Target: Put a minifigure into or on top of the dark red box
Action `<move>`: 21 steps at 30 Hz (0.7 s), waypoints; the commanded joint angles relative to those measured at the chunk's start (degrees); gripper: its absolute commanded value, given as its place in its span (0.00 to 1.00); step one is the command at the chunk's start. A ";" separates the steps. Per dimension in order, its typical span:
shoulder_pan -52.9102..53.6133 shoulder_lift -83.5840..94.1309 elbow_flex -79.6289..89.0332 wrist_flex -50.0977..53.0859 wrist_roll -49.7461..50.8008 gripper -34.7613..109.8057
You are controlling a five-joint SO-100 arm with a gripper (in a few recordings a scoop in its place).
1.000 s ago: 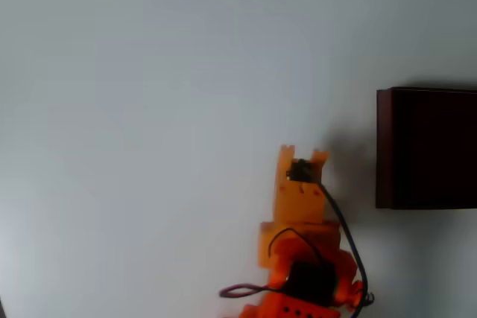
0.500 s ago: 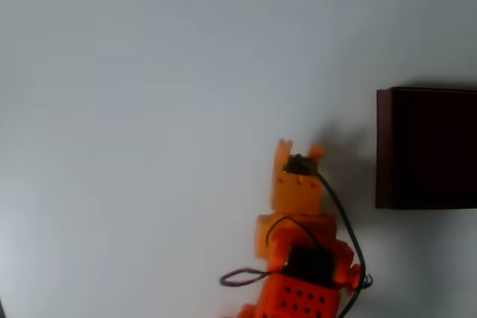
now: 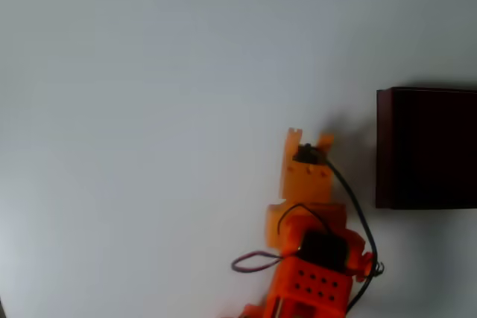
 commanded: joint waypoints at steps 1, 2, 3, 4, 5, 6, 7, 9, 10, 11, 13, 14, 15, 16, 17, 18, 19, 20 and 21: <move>2.11 0.18 -1.93 1.23 -0.53 0.38; 2.37 0.18 -1.76 1.23 -0.62 0.37; 2.64 0.18 -1.67 1.23 -0.88 0.37; 2.81 0.18 -1.41 1.23 -0.97 0.37; 3.08 0.18 -1.14 1.23 -0.97 0.37; 3.16 0.26 -0.70 1.14 -0.88 0.37; 3.25 0.26 -0.35 0.79 -0.88 0.37; 3.34 0.26 -0.18 0.70 -0.88 0.37; 3.34 0.26 -0.09 0.70 -0.79 0.37; 3.34 0.26 0.00 0.62 -0.79 0.37; 3.34 0.26 0.00 0.53 -0.79 0.36; 3.43 0.26 0.09 0.35 -0.88 0.36; 3.43 0.26 0.18 0.35 -0.88 0.36; 3.43 0.26 0.26 0.35 -0.88 0.36; 3.43 0.26 0.53 0.35 -0.88 0.36; 3.43 0.35 0.70 0.09 -0.70 0.36; 3.25 0.44 0.88 -0.18 -0.70 0.36; 3.08 0.44 0.88 -0.35 -0.62 0.36; 2.81 0.44 1.05 -0.53 -0.53 0.35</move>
